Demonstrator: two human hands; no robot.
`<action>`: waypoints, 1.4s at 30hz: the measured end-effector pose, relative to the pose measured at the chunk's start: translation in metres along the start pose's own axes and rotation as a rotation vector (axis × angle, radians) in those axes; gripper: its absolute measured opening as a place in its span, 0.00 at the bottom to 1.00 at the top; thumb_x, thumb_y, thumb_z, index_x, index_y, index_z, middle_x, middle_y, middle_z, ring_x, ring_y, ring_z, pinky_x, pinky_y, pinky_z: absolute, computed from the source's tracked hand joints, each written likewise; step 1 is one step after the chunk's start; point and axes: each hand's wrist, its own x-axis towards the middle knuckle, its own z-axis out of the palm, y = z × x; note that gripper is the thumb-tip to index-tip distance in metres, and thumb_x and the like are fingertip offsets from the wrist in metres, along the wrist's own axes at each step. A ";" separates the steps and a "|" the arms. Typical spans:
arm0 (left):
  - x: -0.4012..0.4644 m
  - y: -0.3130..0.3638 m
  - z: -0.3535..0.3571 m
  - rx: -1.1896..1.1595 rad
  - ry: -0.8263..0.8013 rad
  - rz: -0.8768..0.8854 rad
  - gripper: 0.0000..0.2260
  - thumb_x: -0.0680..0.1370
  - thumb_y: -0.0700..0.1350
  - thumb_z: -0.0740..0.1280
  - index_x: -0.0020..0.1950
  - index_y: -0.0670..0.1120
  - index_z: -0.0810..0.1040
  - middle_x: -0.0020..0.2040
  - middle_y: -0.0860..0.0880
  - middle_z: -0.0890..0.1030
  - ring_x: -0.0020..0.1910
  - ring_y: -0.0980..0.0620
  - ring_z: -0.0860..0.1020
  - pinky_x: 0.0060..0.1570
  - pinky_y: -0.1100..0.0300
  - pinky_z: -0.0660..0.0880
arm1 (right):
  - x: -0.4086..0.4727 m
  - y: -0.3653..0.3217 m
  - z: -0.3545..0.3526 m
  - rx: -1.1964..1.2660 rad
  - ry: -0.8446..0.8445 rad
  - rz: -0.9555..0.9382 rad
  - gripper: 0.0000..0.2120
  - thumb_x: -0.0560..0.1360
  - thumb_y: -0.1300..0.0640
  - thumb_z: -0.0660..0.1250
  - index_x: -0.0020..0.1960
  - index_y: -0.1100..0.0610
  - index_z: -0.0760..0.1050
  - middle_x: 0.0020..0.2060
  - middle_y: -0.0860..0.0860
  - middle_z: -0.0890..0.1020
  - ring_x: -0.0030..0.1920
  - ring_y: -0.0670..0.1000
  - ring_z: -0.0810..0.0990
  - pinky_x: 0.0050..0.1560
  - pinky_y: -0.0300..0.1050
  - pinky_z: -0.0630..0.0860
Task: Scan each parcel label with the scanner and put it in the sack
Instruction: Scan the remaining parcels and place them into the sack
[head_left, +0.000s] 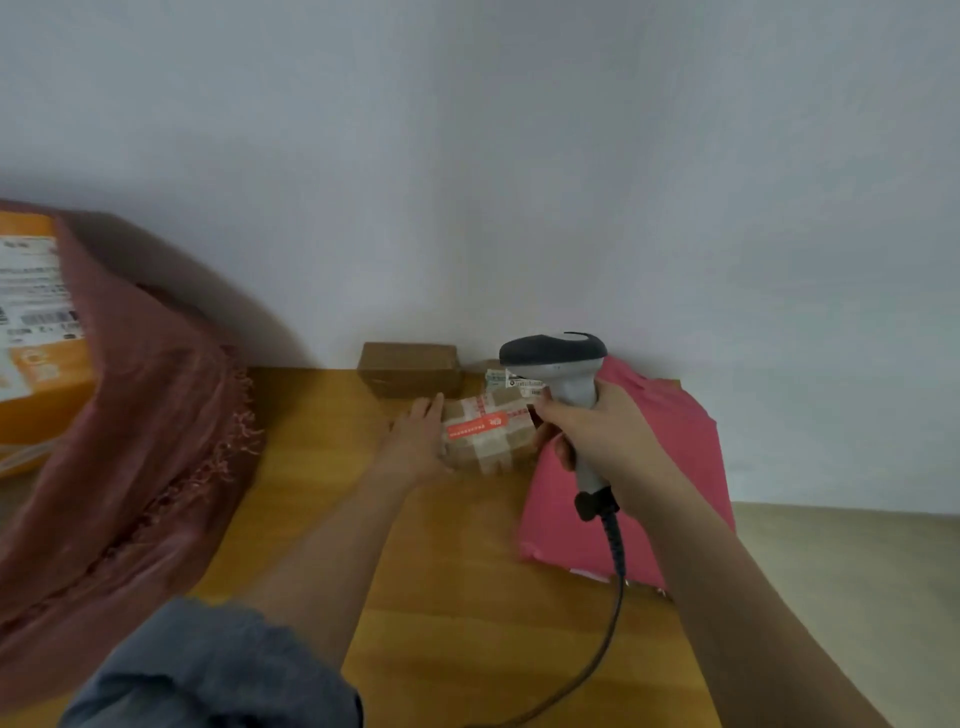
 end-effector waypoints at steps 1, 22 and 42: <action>-0.002 -0.001 0.005 0.007 0.044 -0.001 0.50 0.65 0.57 0.78 0.77 0.45 0.53 0.72 0.46 0.61 0.70 0.43 0.65 0.68 0.45 0.64 | -0.001 0.004 -0.001 -0.005 0.005 0.010 0.05 0.75 0.58 0.67 0.46 0.61 0.77 0.33 0.56 0.84 0.24 0.47 0.73 0.26 0.39 0.72; -0.164 -0.089 -0.128 -1.063 0.485 0.061 0.41 0.63 0.44 0.80 0.70 0.58 0.61 0.63 0.51 0.68 0.61 0.61 0.70 0.59 0.65 0.74 | -0.080 -0.104 0.082 0.187 0.048 -0.284 0.03 0.75 0.58 0.70 0.45 0.57 0.77 0.34 0.51 0.85 0.25 0.47 0.74 0.33 0.46 0.76; -0.219 -0.101 -0.193 -0.495 0.970 0.514 0.40 0.72 0.32 0.68 0.73 0.65 0.56 0.68 0.50 0.58 0.66 0.72 0.60 0.58 0.76 0.69 | -0.105 -0.142 0.099 0.507 0.224 -0.396 0.15 0.71 0.49 0.74 0.51 0.55 0.76 0.33 0.50 0.82 0.24 0.45 0.74 0.29 0.42 0.75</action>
